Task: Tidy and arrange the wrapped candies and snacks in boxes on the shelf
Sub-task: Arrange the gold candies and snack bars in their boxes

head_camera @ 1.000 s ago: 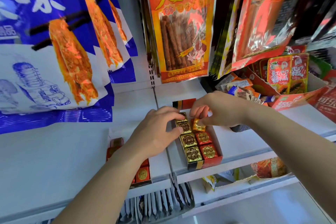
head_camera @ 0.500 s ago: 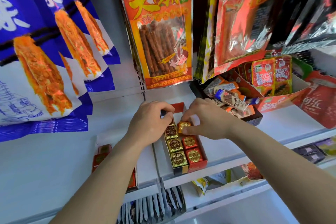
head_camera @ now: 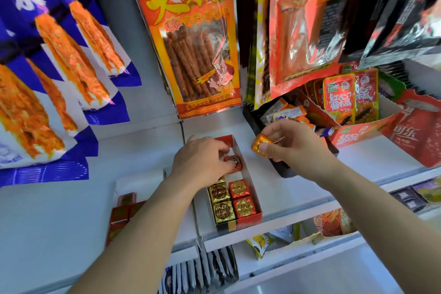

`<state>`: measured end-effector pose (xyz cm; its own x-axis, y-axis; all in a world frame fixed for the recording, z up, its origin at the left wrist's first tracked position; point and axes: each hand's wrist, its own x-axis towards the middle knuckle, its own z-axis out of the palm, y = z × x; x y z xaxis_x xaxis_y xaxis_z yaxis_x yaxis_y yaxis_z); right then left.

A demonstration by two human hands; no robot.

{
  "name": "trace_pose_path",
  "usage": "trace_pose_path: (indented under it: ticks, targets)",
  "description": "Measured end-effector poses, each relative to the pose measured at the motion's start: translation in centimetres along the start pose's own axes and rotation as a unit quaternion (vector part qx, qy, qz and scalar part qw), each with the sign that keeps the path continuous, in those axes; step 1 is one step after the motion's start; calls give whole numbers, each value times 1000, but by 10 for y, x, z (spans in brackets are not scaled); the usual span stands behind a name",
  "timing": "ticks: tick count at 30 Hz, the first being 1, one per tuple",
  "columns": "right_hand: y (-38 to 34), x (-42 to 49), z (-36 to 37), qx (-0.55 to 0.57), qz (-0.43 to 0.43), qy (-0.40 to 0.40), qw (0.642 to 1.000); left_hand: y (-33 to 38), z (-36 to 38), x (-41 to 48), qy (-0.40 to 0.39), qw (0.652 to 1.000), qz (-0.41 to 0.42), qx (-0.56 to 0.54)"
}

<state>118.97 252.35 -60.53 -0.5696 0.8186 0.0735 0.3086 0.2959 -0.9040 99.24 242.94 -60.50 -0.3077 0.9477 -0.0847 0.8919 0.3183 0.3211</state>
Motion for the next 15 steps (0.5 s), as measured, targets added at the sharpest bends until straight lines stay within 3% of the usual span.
trace_pose_path:
  ticks: [9,13,15]
  targets:
    - [3,-4,1,14,13,18,1000,4,1,-3,45,997,-7,-67]
    - [5,-3,1,15,15,28,999,5,4,-3,77,994,46,-61]
    - [4,-2,2,9,9,28,1000,3,5,0,52,994,62,-79]
